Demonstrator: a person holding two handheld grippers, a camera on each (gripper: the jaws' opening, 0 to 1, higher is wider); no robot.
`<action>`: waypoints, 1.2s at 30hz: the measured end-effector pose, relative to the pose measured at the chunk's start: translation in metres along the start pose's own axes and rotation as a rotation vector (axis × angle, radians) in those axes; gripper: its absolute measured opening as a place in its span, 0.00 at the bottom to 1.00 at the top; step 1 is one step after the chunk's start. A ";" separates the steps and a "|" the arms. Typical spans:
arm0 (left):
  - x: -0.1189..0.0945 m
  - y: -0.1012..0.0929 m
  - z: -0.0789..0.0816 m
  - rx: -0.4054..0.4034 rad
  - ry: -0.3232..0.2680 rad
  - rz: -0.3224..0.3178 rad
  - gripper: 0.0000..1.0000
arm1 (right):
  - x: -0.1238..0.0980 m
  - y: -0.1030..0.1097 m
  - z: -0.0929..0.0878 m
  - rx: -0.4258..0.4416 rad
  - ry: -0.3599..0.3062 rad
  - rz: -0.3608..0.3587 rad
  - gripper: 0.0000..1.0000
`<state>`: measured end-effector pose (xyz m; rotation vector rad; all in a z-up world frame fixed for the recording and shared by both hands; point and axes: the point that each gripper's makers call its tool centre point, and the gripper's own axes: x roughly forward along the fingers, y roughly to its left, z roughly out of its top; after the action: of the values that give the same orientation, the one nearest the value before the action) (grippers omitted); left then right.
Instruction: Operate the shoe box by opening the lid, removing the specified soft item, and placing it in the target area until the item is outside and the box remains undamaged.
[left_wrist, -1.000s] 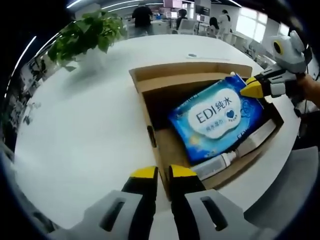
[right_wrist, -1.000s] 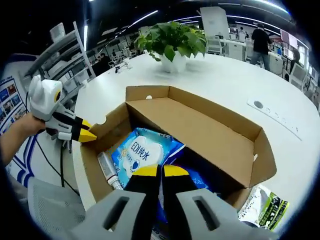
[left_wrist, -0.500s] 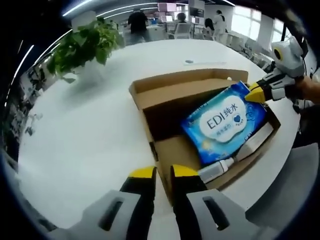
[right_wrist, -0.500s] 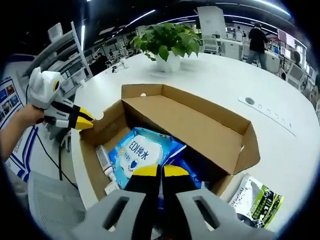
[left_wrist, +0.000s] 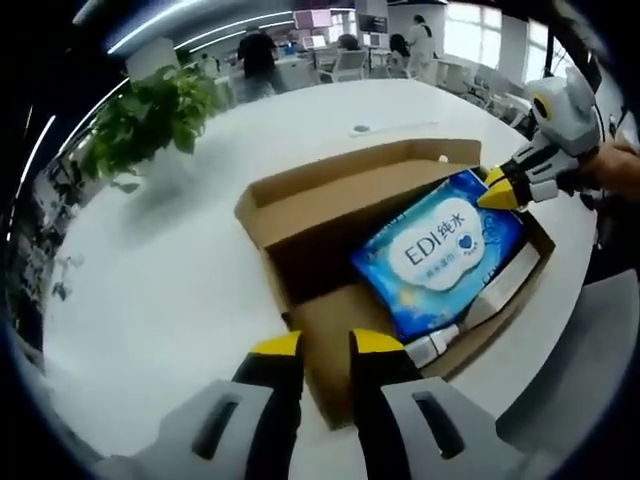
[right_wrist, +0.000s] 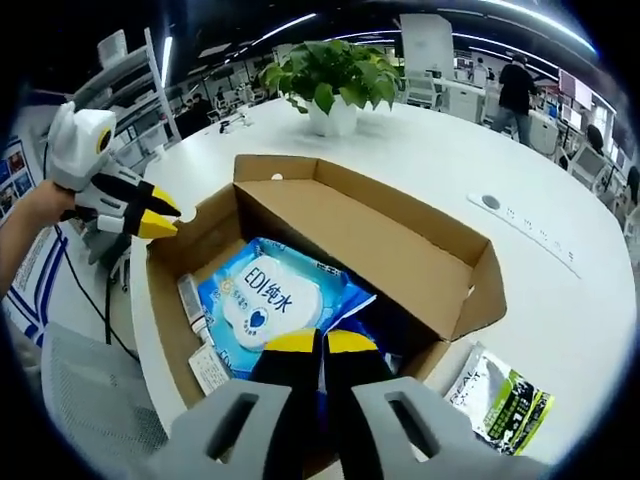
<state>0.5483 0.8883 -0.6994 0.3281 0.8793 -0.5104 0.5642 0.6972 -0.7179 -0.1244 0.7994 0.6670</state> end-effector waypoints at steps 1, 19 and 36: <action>0.002 -0.002 0.000 0.003 0.003 -0.005 0.16 | 0.000 0.000 -0.001 -0.004 0.001 -0.004 0.00; 0.058 -0.045 -0.008 -0.049 0.126 -0.227 0.23 | 0.001 -0.004 -0.004 -0.031 0.002 -0.029 0.00; 0.078 -0.061 -0.008 -0.384 0.128 -0.376 0.08 | 0.003 -0.006 -0.008 0.044 -0.007 -0.024 0.00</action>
<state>0.5512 0.8190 -0.7704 -0.1618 1.1485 -0.6566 0.5644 0.6917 -0.7266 -0.0913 0.8044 0.6268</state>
